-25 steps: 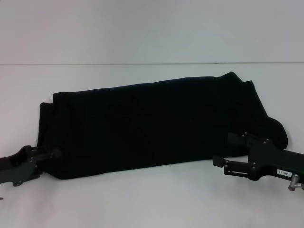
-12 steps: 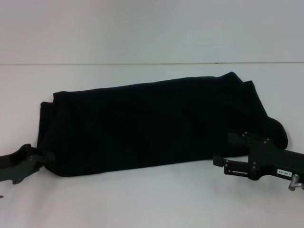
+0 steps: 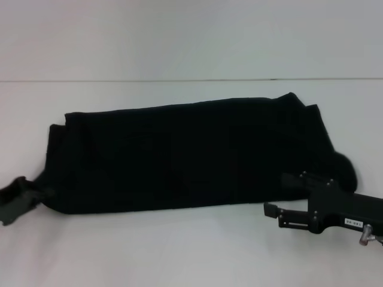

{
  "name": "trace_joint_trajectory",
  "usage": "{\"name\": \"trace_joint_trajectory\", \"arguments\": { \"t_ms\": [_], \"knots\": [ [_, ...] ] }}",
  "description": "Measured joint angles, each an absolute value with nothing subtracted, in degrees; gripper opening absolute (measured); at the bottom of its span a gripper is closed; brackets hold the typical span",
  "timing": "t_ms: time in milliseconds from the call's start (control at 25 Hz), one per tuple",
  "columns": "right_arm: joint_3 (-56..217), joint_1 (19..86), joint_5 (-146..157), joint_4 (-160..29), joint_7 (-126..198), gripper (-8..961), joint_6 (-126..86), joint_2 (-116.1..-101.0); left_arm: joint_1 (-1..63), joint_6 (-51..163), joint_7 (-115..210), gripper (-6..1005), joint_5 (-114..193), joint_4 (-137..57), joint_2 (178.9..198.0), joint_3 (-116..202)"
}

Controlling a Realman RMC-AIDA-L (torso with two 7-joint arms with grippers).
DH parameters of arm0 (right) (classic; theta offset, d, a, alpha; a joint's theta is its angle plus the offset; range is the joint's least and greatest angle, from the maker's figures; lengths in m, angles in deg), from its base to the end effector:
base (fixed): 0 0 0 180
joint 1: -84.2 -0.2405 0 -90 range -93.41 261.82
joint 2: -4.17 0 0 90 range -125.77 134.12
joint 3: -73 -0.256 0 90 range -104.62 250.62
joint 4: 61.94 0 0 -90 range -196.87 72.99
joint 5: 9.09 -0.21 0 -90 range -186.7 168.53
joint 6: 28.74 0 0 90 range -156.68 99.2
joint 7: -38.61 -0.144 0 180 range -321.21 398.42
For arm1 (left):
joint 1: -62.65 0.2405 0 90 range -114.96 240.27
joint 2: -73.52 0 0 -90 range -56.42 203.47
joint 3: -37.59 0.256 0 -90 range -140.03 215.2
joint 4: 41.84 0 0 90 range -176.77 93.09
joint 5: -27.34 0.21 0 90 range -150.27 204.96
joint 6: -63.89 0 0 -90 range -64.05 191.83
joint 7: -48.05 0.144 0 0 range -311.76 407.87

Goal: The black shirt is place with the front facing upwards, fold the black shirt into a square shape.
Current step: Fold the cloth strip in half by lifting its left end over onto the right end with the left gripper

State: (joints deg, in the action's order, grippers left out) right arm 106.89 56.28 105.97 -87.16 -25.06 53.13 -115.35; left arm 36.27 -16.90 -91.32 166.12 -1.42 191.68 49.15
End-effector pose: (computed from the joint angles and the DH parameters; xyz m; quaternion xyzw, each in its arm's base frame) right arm 0.2997 0.3076 -0.0322 -0.9267 0.2225 0.2399 0.1846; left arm -0.3710 0.3020 0.0469 -0.5792 -0.7508 -0.2553 0.1890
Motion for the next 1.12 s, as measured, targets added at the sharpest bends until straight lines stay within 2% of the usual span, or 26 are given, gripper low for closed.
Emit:
{"name": "trace_joint_trajectory", "arguments": {
  "t_ms": [360,600,1000,1120],
  "knots": [
    [110.0,56.5,106.0,-86.3,-21.4,946,51.0,-115.58,36.4,-16.7,-89.9,29,166.4,4.9,188.46,44.9],
    [109.6,56.8,105.8,-85.6,-21.5,945,50.4,-115.62,36.2,-16.6,-89.9,29,166.4,6.1,187.51,42.6],
    [107.1,58.3,105.6,-85.5,-21.9,945,50.3,-115.61,31.4,-26.9,-90.6,30,155.2,5.4,186.74,43.3],
    [105.7,59.1,105.6,-85.5,-22.0,945,50.5,-115.52,26.6,-29.5,-90.7,30,148.6,5.2,188.48,47.7]
  ]
}}
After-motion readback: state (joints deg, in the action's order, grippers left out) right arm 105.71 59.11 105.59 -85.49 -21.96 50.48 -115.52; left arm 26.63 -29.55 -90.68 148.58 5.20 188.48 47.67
